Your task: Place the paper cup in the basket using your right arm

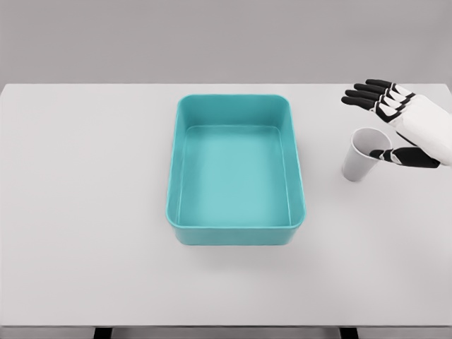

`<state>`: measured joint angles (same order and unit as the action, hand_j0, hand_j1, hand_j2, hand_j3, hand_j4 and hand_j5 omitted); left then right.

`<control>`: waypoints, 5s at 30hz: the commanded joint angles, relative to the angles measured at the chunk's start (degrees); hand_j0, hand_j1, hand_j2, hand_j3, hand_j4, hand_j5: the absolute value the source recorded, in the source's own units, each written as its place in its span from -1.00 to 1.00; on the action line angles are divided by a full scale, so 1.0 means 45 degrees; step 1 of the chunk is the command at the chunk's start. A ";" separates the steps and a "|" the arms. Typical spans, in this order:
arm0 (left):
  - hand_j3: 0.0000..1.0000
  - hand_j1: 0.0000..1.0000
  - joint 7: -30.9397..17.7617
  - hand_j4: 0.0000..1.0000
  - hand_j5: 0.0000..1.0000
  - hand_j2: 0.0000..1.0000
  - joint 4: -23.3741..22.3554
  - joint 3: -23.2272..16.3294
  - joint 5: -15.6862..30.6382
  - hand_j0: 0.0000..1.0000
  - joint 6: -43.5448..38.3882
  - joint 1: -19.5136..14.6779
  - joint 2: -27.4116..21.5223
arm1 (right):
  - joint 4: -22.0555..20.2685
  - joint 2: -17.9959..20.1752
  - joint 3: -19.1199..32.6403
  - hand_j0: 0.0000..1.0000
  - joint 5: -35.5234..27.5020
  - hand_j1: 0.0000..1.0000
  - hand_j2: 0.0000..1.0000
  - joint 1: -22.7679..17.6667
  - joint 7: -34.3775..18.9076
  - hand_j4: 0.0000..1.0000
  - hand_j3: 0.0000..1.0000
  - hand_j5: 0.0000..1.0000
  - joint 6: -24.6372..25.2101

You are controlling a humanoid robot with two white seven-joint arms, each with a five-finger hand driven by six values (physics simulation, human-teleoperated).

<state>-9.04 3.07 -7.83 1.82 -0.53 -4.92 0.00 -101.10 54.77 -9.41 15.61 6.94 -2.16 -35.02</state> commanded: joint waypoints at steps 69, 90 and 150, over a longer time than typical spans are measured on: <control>1.00 1.00 -0.0002 1.00 1.00 1.00 0.0001 0.0002 0.0005 1.00 0.0000 0.0000 0.0000 | 0.6354 -0.6663 0.4045 1.00 -0.8391 1.00 1.00 -0.0176 -0.7297 1.00 1.00 1.00 0.6278; 1.00 1.00 -0.0002 1.00 1.00 1.00 0.0001 0.0002 0.0005 1.00 0.0000 0.0000 0.0000 | 0.6823 -0.7151 0.3225 1.00 -0.8371 1.00 1.00 0.0293 -0.7297 1.00 1.00 1.00 0.6141; 1.00 1.00 -0.0002 1.00 1.00 1.00 0.0001 0.0002 0.0005 1.00 0.0000 0.0000 0.0000 | 0.2956 -0.7171 0.2268 0.28 -0.8371 0.28 0.28 0.1445 -0.7297 0.28 0.28 0.28 0.6278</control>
<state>-9.04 3.07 -7.83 1.82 -0.53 -4.92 0.00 -87.50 22.47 2.13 -21.72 13.54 -35.01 -6.80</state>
